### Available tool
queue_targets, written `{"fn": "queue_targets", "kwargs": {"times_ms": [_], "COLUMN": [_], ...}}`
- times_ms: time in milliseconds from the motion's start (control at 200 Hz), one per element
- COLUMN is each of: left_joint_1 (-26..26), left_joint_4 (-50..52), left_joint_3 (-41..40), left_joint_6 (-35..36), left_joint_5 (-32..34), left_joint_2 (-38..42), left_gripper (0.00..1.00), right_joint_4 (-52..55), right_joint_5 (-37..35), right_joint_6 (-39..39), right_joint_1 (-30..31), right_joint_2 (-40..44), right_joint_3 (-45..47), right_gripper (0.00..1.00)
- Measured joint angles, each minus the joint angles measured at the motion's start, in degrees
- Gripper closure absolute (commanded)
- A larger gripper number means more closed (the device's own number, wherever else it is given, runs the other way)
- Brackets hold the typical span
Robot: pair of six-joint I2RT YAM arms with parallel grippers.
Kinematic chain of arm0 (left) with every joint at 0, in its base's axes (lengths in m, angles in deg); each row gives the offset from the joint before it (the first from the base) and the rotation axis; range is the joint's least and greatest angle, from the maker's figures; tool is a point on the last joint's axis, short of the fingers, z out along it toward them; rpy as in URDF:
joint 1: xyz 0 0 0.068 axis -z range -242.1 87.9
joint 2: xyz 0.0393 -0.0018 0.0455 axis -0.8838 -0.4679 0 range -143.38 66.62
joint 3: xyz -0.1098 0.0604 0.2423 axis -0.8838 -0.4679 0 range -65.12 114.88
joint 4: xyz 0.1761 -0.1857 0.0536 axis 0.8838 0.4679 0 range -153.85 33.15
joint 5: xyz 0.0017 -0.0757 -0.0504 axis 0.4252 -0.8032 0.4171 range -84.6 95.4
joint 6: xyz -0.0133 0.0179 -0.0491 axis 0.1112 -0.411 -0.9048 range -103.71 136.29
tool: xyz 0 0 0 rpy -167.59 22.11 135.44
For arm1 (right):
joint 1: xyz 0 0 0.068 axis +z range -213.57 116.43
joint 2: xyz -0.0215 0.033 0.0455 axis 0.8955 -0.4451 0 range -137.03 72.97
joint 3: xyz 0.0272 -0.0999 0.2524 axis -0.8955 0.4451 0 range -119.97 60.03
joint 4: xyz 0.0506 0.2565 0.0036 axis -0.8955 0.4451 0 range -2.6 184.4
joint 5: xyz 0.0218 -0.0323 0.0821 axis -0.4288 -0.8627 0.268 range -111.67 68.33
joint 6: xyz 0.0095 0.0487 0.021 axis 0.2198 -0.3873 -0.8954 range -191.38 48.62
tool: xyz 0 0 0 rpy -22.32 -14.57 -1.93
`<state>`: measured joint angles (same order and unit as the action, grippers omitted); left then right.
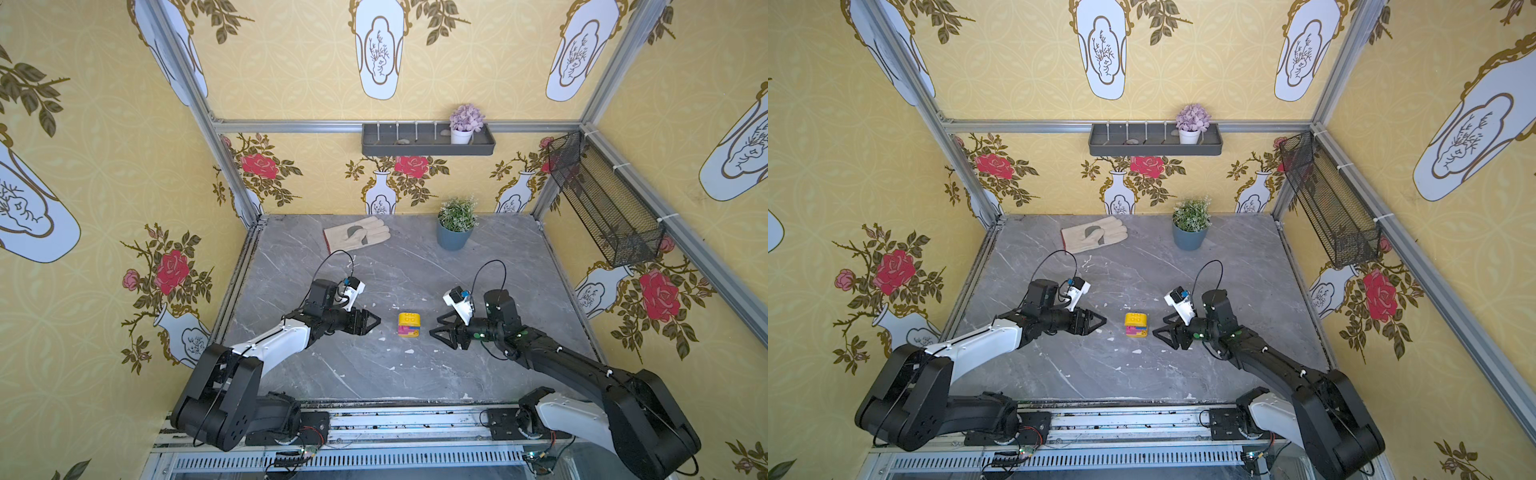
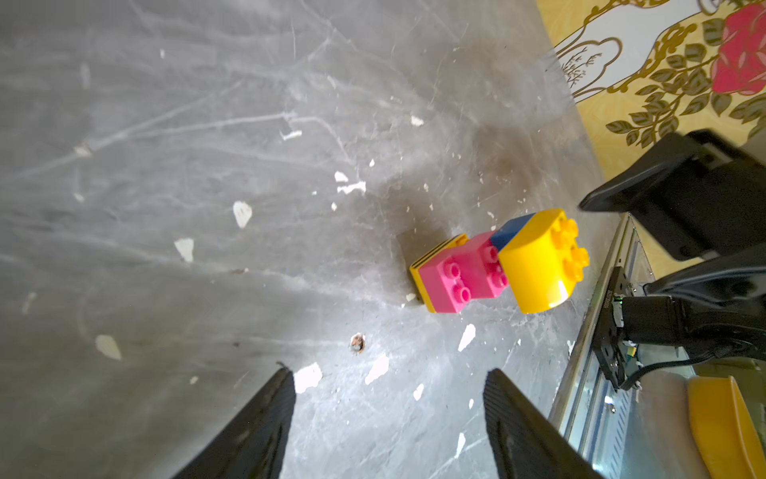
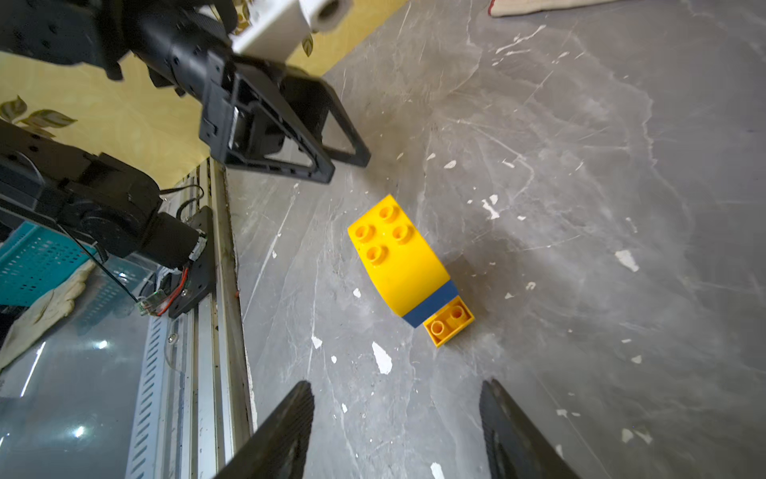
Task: Assemble the letter s with lego
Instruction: Adjust the lego brick at the center of the board.
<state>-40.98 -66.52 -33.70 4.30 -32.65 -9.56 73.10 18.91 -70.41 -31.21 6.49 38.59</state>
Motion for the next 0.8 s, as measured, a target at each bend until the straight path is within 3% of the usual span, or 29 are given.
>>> {"fn": "queue_targets", "kwargs": {"times_ms": [140,390,800], "left_joint_1": [0.04,0.04,0.04], "left_joint_4": [-0.94,-1.03,0.98], "left_joint_3": [-0.04,-0.04,0.85], "left_joint_6": [0.04,0.26,1.81], "left_joint_5": [-0.04,-0.13,-0.31], "left_joint_2": [1.14,2.16,3.17], "left_gripper": [0.26,0.26,0.25], "right_joint_4": [-4.74,-13.05,-26.1], "right_joint_5": [-4.39,-12.76,-13.6], "right_joint_6": [-0.72,-1.14,0.57], "right_joint_1": [5.44,7.32,6.58], "right_joint_2": [-4.63,-9.68,-20.7], "right_joint_3": [0.66,4.39,6.51], "right_gripper": [0.34,0.28,0.28]}}
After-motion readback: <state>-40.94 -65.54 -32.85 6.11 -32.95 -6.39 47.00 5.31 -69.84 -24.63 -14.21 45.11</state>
